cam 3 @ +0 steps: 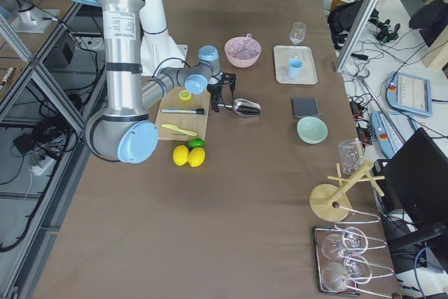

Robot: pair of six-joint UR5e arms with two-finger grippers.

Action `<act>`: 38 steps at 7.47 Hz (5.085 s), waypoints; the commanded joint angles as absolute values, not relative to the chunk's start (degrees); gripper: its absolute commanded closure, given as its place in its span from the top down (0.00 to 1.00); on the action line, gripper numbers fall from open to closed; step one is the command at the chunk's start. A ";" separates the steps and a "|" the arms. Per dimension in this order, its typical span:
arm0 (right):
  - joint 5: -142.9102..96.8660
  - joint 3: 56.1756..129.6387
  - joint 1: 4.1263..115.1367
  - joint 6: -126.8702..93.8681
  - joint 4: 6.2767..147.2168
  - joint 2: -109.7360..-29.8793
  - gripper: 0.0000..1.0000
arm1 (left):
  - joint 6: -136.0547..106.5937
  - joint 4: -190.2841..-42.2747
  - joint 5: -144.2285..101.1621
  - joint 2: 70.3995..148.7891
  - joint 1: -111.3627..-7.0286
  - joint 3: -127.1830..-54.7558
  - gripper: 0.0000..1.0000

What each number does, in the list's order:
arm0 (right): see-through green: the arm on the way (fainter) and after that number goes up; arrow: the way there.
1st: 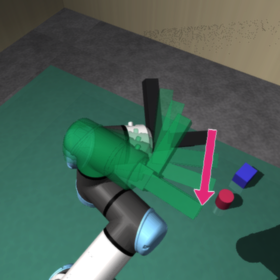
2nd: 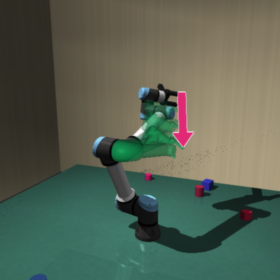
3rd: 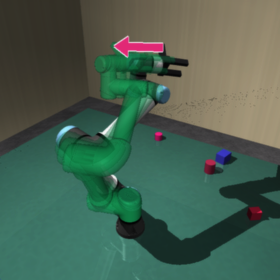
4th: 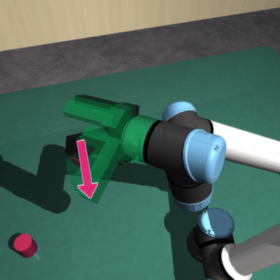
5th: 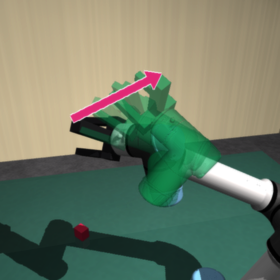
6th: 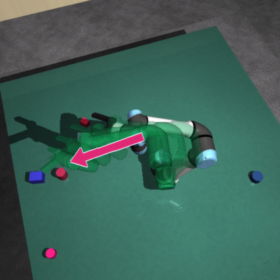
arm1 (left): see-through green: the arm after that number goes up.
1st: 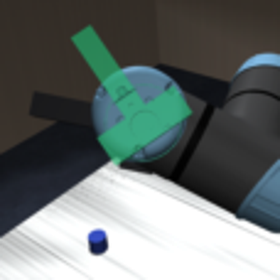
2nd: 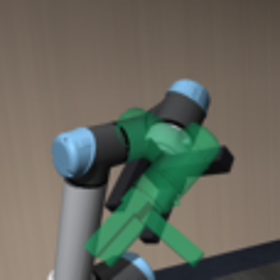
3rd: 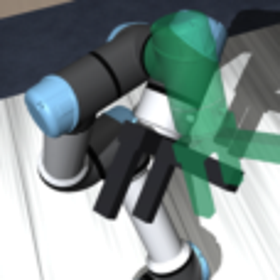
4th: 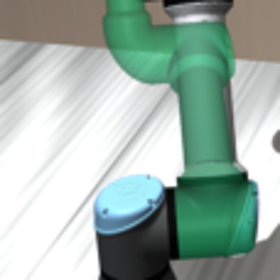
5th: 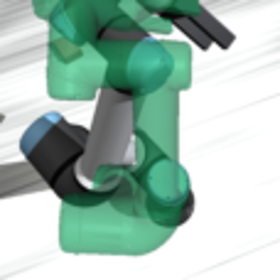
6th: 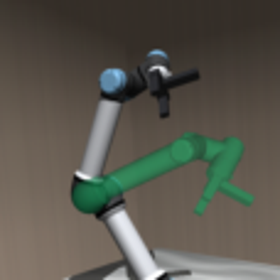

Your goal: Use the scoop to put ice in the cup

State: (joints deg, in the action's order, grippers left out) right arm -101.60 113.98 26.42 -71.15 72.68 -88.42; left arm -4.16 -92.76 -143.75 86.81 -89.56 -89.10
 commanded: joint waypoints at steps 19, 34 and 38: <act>-134.74 97.11 92.81 2.46 82.62 -100.72 1.00 | -3.60 -88.34 -138.43 86.66 -90.44 -89.65 0.98; -130.69 98.26 92.81 -0.62 88.86 -100.28 1.00 | -3.60 -88.95 -137.20 86.22 -88.24 -94.48 0.98; -132.10 98.17 92.55 -0.35 88.94 -100.20 1.00 | -3.52 -89.03 -137.02 86.39 -88.24 -94.39 0.98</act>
